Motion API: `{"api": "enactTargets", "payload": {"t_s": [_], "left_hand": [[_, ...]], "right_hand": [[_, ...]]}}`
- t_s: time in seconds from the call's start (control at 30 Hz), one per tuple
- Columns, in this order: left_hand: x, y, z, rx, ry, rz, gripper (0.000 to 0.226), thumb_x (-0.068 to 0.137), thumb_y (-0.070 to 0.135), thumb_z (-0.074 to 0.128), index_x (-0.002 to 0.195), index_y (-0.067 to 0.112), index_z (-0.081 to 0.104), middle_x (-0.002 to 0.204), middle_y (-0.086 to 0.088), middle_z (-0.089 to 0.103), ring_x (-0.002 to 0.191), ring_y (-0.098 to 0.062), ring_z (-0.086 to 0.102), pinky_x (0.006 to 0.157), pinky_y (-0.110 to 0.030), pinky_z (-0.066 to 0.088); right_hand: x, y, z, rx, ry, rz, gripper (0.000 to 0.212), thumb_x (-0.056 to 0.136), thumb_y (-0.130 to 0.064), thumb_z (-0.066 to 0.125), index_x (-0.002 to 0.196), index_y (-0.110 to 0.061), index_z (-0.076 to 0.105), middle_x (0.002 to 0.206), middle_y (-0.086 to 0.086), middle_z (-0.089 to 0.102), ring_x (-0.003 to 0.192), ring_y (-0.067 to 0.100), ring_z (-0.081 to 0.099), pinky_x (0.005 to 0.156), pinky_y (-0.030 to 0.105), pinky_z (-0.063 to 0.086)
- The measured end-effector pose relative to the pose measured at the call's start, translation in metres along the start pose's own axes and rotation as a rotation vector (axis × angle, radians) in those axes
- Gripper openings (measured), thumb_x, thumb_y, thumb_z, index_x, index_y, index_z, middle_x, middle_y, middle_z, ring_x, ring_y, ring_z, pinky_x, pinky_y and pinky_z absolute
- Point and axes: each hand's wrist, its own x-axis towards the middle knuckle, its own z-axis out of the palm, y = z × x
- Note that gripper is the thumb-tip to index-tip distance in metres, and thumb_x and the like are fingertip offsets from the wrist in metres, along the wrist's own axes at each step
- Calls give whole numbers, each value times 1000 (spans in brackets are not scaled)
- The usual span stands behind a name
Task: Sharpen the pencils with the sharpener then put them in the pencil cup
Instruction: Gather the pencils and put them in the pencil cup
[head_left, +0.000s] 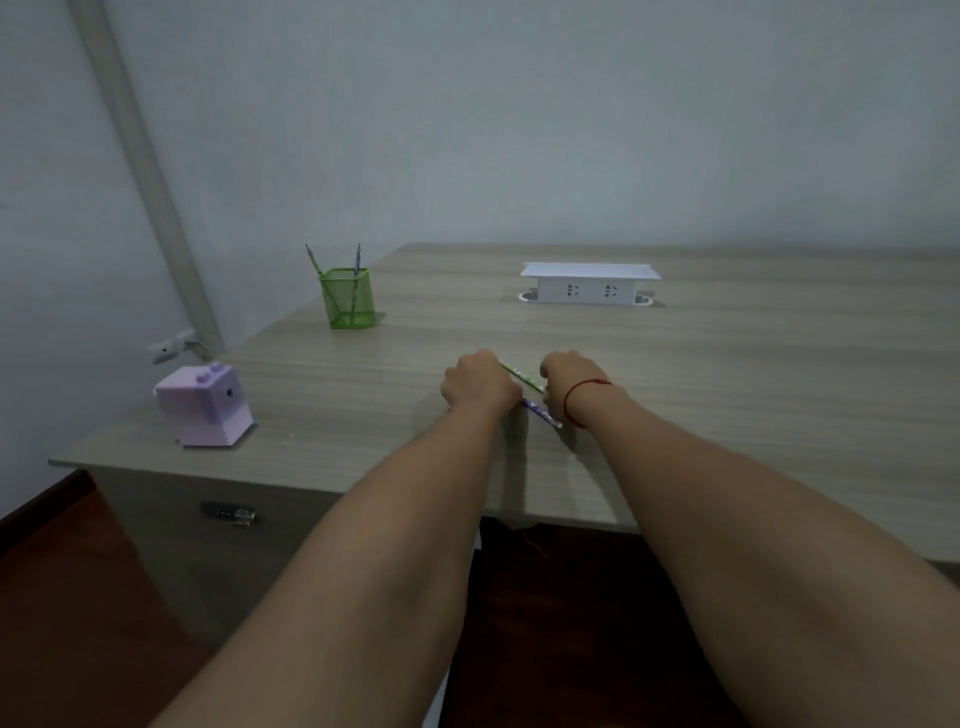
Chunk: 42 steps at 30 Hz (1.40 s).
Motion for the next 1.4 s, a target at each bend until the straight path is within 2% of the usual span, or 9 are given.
{"api": "enactTargets", "payload": {"t_s": [0.13, 0.37, 0.53, 0.67, 0.77, 0.9, 1.03, 1.2, 1.4], "left_hand": [[6, 1, -4, -1, -2, -47, 37, 81, 19, 67, 116, 12, 58, 125, -9, 58, 115, -28, 58, 87, -34, 50], [11, 7, -4, 104, -17, 42, 35, 85, 12, 62, 120, 9, 57, 128, -11, 57, 118, -29, 56, 87, -38, 51], [29, -14, -37, -67, 108, 65, 25, 93, 6, 48, 116, 0, 57, 123, -19, 58, 114, -34, 57, 89, -38, 49], [63, -32, -94, -215, 283, 57, 22, 91, 3, 46, 111, -1, 56, 119, -21, 57, 109, -37, 58, 84, -38, 48], [94, -49, -139, -349, 413, 54, 25, 89, 5, 48, 113, 2, 54, 121, -19, 55, 108, -35, 57, 85, -36, 46], [151, -75, -180, -440, 550, 57, 23, 86, 12, 54, 108, 6, 55, 114, -14, 58, 98, -33, 61, 75, -34, 46], [210, -103, -180, -416, 625, 54, 21, 83, 16, 57, 104, 10, 57, 103, -9, 64, 90, -30, 63, 70, -31, 45], [269, -135, -142, -468, 623, 62, 20, 82, 13, 58, 101, 8, 60, 100, -12, 67, 88, -29, 65, 76, -38, 55], [309, -152, -108, -397, 572, 38, 17, 81, 10, 62, 97, 7, 66, 93, -11, 68, 82, -27, 65, 66, -30, 48]], "right_hand": [[2, -1, -5, -52, 87, -2, 31, 88, 8, 49, 117, 2, 59, 124, 22, 58, 115, 36, 58, 94, 38, 47], [-3, -6, -13, 50, 46, 113, 31, 87, 4, 55, 118, 0, 59, 125, 19, 58, 115, 34, 58, 90, 35, 49], [8, -26, -33, 228, 62, 154, 30, 85, -6, 60, 114, 0, 59, 119, 18, 60, 109, 32, 61, 73, 29, 46], [35, -72, -62, 426, 106, 95, 6, 84, -10, 58, 84, -5, 54, 109, 16, 61, 89, 32, 62, 63, 28, 50], [66, -115, -79, 622, 165, 35, 13, 82, -15, 59, 91, -9, 52, 113, 17, 63, 97, 34, 66, 77, 38, 57], [115, -170, -97, 771, 286, -88, 32, 87, -19, 59, 117, -10, 52, 120, 11, 58, 106, 31, 60, 80, 32, 48], [176, -215, -91, 886, 333, -132, 26, 90, -23, 54, 111, -8, 57, 115, 10, 63, 101, 29, 64, 83, 35, 52], [240, -244, -55, 842, 324, -139, 22, 88, -16, 59, 106, -5, 66, 111, 13, 68, 99, 29, 66, 85, 35, 55], [279, -250, -20, 840, 376, -151, 19, 87, -17, 60, 102, -10, 70, 104, 9, 71, 95, 26, 68, 84, 36, 57]]}}
